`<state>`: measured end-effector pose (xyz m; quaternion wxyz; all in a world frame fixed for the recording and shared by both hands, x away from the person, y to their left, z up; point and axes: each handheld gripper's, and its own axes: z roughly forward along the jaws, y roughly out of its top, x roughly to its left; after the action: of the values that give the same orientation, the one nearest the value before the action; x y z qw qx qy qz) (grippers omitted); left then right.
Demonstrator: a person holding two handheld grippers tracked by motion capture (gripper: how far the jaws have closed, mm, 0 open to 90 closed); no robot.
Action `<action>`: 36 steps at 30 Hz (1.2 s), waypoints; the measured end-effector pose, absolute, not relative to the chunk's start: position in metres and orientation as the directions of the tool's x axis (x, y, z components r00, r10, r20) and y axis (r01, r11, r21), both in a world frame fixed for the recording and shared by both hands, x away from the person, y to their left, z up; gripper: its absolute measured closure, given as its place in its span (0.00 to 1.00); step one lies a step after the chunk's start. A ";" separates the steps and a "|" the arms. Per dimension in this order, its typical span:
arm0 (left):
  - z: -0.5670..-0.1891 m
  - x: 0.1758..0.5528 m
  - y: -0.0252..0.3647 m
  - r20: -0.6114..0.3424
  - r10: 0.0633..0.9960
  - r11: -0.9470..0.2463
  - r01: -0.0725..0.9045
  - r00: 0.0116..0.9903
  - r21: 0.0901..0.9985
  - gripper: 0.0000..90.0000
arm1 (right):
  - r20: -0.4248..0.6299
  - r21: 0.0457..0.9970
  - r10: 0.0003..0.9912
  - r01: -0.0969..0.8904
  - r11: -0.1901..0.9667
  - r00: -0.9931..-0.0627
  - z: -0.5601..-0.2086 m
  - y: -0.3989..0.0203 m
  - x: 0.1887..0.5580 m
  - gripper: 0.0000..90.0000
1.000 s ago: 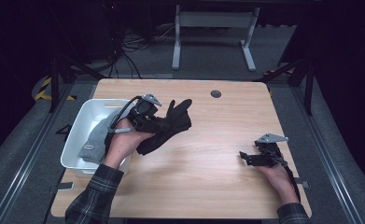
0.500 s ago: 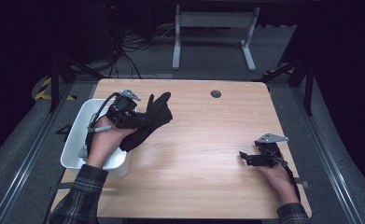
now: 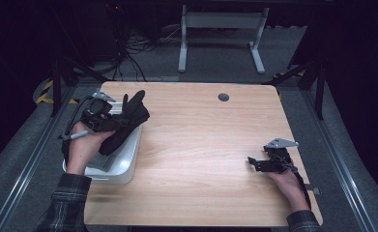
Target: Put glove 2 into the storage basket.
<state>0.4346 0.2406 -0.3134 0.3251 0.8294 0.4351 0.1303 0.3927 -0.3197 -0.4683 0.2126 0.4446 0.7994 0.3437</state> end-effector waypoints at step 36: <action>-0.371 0.447 0.289 -0.071 0.886 -0.330 0.732 0.457 0.596 0.20 | -0.034 0.738 0.858 0.565 0.368 -0.513 -0.468 -0.319 0.392 0.17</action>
<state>0.4471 0.2889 -0.3707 0.2861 0.8043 0.5032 0.1347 0.3924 -0.3194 -0.4683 0.2128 0.4451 0.7992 0.3434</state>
